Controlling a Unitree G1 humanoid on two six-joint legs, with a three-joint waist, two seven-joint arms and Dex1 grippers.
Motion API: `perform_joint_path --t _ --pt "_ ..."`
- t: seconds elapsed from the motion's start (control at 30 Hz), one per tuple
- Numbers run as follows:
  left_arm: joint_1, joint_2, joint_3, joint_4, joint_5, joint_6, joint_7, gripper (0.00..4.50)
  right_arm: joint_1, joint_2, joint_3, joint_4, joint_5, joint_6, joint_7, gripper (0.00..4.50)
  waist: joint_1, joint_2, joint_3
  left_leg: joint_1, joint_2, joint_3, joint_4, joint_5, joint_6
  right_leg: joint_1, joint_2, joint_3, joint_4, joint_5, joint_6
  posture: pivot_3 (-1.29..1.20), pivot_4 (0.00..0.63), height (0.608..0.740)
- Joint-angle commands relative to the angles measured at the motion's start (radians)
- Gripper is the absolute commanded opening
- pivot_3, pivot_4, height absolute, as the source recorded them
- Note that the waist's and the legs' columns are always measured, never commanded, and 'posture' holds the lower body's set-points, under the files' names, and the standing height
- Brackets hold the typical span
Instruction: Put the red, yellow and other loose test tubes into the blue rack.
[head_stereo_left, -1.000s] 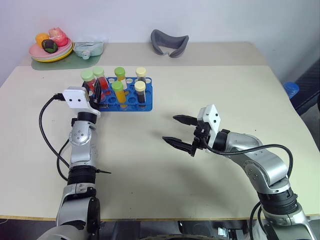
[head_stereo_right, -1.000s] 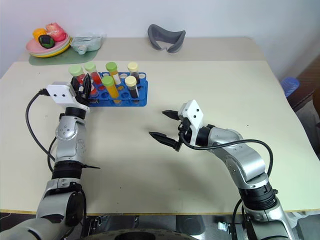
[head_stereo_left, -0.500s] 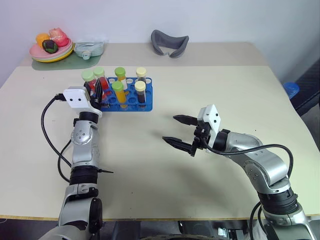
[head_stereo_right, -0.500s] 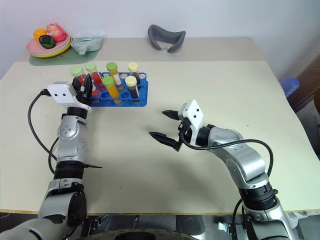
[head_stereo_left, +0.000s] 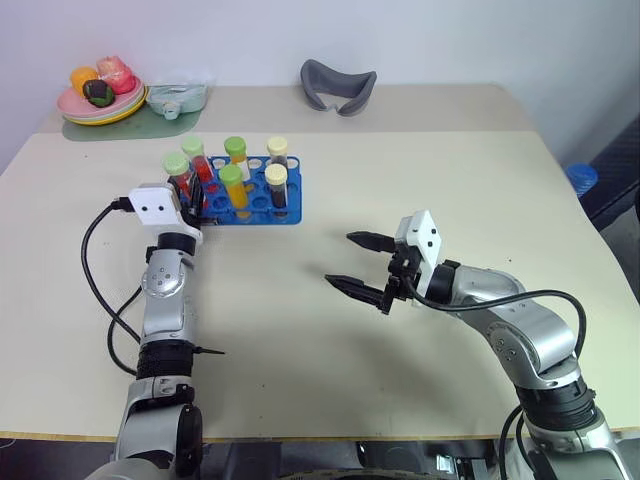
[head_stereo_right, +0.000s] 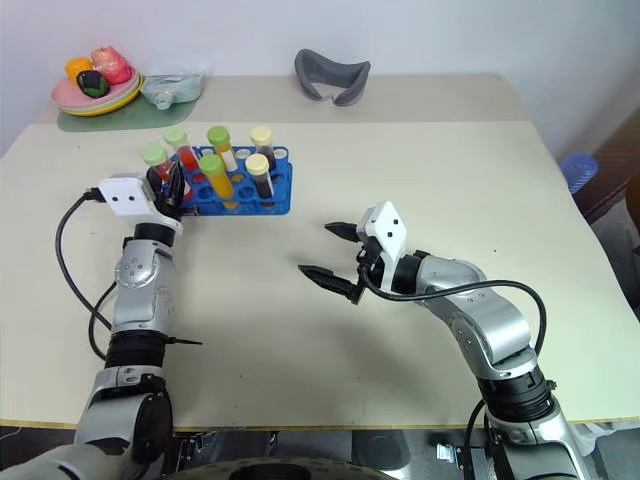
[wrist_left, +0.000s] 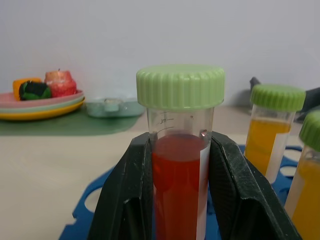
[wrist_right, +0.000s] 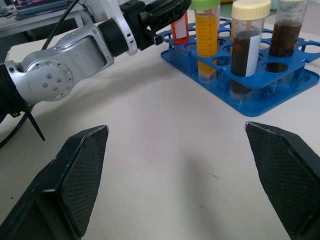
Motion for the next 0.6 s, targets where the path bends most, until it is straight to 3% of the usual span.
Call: perform_joint_path --t 0.03,0.13,0.23,0.37,0.47,0.6 --pt "-0.001 0.002 0.001 -0.028 0.004 -0.004 0.007 1.2 -0.008 0.001 -0.008 -0.031 0.006 -0.014 0.004 4.5 0.0 0.0 0.0 0.0 0.0 0.0 0.0 0.0 0.0 0.0 0.0 0.0 0.0 0.0 0.0 0.0 0.15 0.74" --pt "-0.005 -0.003 -0.001 -0.022 0.001 0.002 0.005 1.2 -0.009 0.001 -0.008 -0.03 0.006 -0.014 0.005 4.5 0.0 0.0 0.0 0.0 0.0 0.0 0.0 0.0 0.0 0.0 0.0 0.0 0.0 0.0 0.0 0.0 0.15 0.74" --pt "-0.007 -0.008 0.0 -0.024 -0.007 0.011 0.0 2.3 -0.006 -0.002 -0.011 -0.029 0.006 -0.015 0.007 4.5 0.001 0.0 0.0 0.0 0.0 0.0 0.0 0.0 0.0 0.0 0.0 0.0 0.0 0.0 0.0 0.0 0.15 0.74" --pt "0.007 0.002 0.004 -0.074 -0.012 0.031 -0.008 4.32 -0.004 -0.008 -0.015 -0.027 0.008 -0.016 0.014 4.5 0.001 0.0 0.0 0.0 0.0 0.0 0.0 0.0 0.0 0.0 0.0 0.0 0.0 0.0 0.0 0.0 0.15 0.74" --pt "0.054 0.024 0.025 -0.197 -0.074 0.089 -0.05 4.42 -0.006 -0.02 -0.028 -0.015 0.008 -0.021 0.028 4.5 -0.001 0.0 0.0 0.0 0.0 0.0 0.0 0.0 0.0 0.0 0.0 0.0 0.0 0.0 0.0 0.0 0.15 0.74" --pt "0.23 0.128 0.093 -0.464 -0.213 0.223 -0.155 4.42 -0.008 -0.074 -0.069 0.017 0.004 -0.03 0.062 4.5 -0.005 0.0 0.0 0.0 0.001 0.0 -0.001 0.0 0.0 0.0 0.0 0.0 0.0 0.0 0.0 0.0 0.15 0.74"
